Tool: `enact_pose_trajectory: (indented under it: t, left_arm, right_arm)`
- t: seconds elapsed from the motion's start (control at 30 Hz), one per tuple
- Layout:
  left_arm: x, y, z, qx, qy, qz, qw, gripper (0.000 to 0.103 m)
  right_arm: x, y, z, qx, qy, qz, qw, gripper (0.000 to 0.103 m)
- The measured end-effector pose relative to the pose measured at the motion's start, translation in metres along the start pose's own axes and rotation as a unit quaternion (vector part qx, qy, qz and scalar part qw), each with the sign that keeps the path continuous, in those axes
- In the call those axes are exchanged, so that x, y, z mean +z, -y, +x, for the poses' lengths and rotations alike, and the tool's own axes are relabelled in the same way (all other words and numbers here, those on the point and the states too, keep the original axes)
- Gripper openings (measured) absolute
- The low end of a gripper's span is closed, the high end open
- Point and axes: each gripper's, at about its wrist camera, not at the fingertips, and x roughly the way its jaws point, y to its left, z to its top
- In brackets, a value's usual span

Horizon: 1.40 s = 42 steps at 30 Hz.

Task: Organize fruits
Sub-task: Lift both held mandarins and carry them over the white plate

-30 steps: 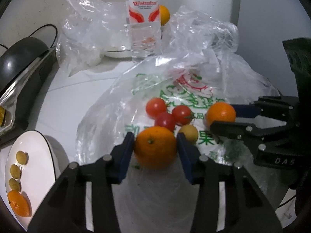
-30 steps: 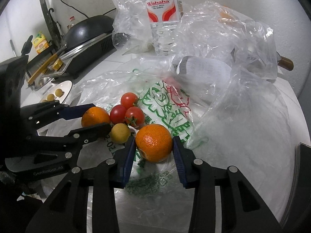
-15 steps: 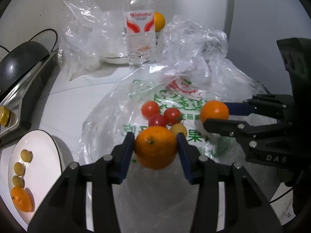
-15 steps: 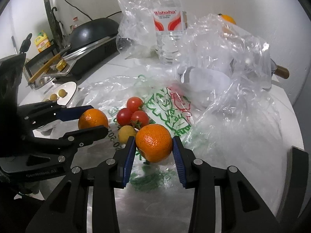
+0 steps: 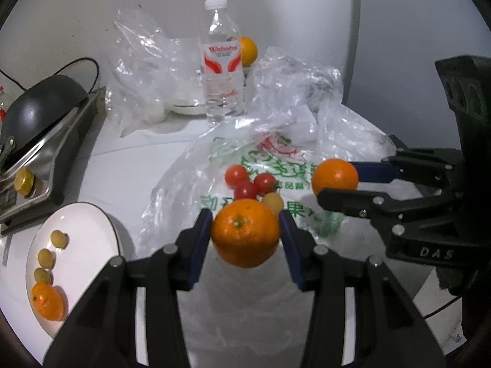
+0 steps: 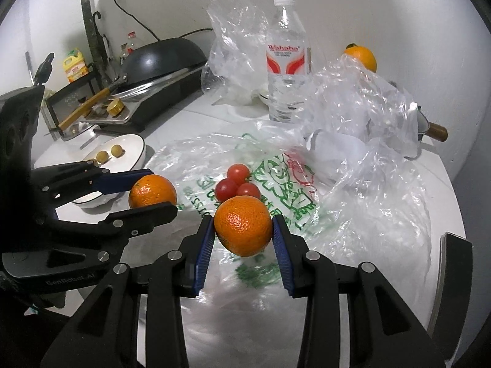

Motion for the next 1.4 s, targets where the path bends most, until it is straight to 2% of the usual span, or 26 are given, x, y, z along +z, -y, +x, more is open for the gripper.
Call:
enact_pose_trajectory:
  t: [0.67, 1.4]
  left_arm:
    - [-0.025, -0.025, -0.051, 0.016, 0.028, -0.022, 0.9993, 0.046]
    - [-0.057, -0.080, -0.077, 0.044, 0.039, -0.064, 0.9962, 0.046]
  right_arm:
    - [0.002, -0.050, -0.021, -0.012, 0.012, -0.025, 1.000, 0.040]
    - [0.017, -0.112, -0.004, -0.003, 0.002, -0.063, 0.998, 0.040]
